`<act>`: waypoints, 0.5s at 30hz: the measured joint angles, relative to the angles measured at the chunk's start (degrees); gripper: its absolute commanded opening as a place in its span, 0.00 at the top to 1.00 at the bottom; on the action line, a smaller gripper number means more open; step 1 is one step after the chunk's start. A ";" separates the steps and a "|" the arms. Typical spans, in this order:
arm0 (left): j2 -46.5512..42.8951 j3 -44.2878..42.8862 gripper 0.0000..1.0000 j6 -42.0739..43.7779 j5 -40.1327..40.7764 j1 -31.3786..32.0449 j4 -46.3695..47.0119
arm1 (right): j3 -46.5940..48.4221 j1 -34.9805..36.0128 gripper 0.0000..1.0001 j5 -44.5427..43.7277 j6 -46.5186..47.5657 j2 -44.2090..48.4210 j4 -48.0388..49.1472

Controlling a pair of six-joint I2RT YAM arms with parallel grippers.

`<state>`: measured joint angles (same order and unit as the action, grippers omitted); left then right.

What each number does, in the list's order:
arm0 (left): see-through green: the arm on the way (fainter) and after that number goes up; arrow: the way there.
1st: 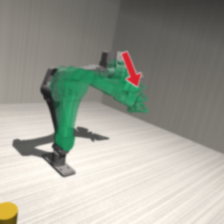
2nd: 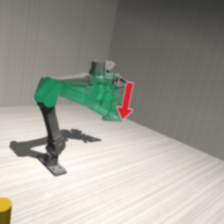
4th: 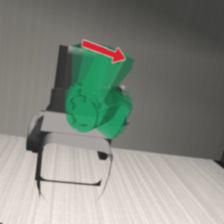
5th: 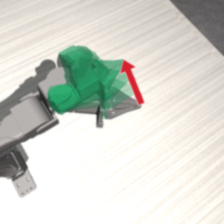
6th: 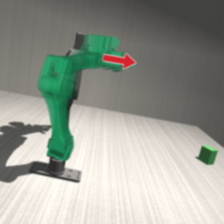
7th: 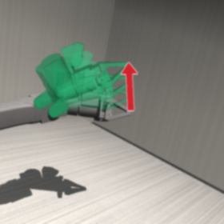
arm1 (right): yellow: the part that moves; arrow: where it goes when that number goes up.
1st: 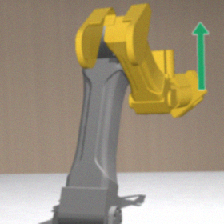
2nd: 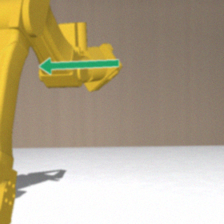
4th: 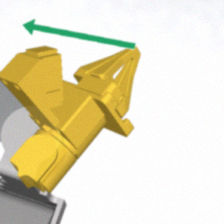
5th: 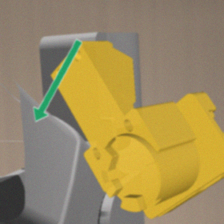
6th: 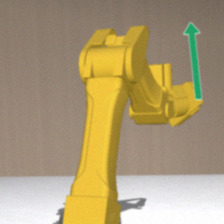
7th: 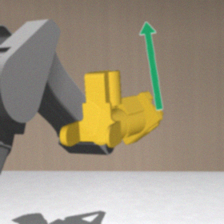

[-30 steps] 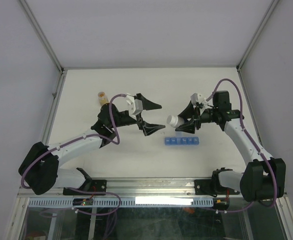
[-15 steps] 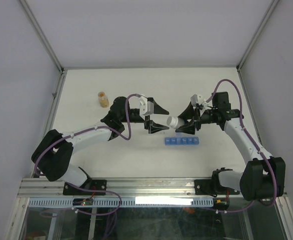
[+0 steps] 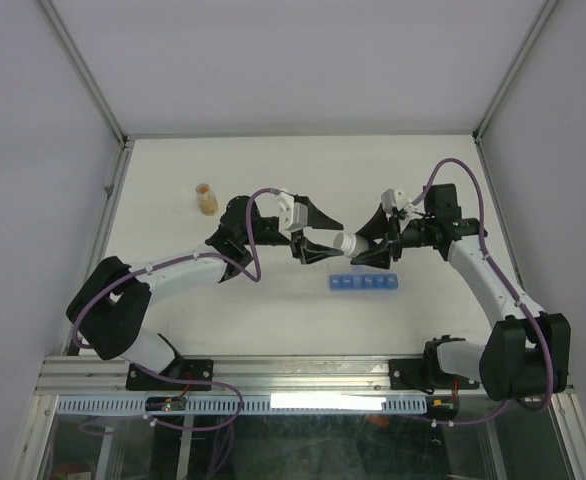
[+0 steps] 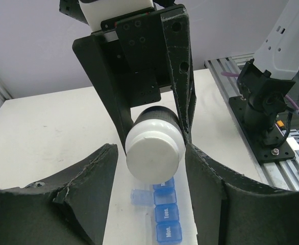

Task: Sort the pills into containers

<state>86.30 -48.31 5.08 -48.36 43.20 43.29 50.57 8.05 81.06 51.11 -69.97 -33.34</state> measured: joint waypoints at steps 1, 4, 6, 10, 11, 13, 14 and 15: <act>0.13 0.02 0.44 -0.13 0.00 0.00 0.20 | 0.00 0.00 1.00 0.00 0.00 0.00 0.00; 0.66 0.02 0.44 -0.35 0.00 0.00 0.72 | 0.00 0.00 1.00 0.00 0.02 -0.02 0.00; 0.83 0.02 0.44 -0.46 0.02 0.07 0.74 | 0.00 0.00 1.00 0.00 0.02 -0.02 0.00; 0.92 0.02 0.47 -0.46 -0.04 0.35 0.72 | 0.00 0.00 1.00 0.00 0.02 -0.02 0.00; 0.92 0.02 0.49 -0.46 -0.07 0.35 0.72 | 0.00 0.00 1.00 0.00 0.02 -0.04 0.00; 0.92 0.02 0.53 -0.48 -0.22 0.37 0.72 | 0.00 0.00 1.00 0.00 0.02 -0.07 -0.02; 0.94 0.02 0.54 -0.46 -0.26 0.37 0.70 | 0.00 0.00 1.00 0.00 0.02 -0.07 0.00; 0.96 0.02 0.55 -0.50 -0.35 0.37 0.70 | 0.00 0.00 1.00 0.00 0.02 -0.07 -0.02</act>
<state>87.26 -48.29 4.58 -48.71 43.57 43.99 50.57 8.05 81.06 51.13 -70.04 -33.36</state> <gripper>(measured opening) 0.487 0.548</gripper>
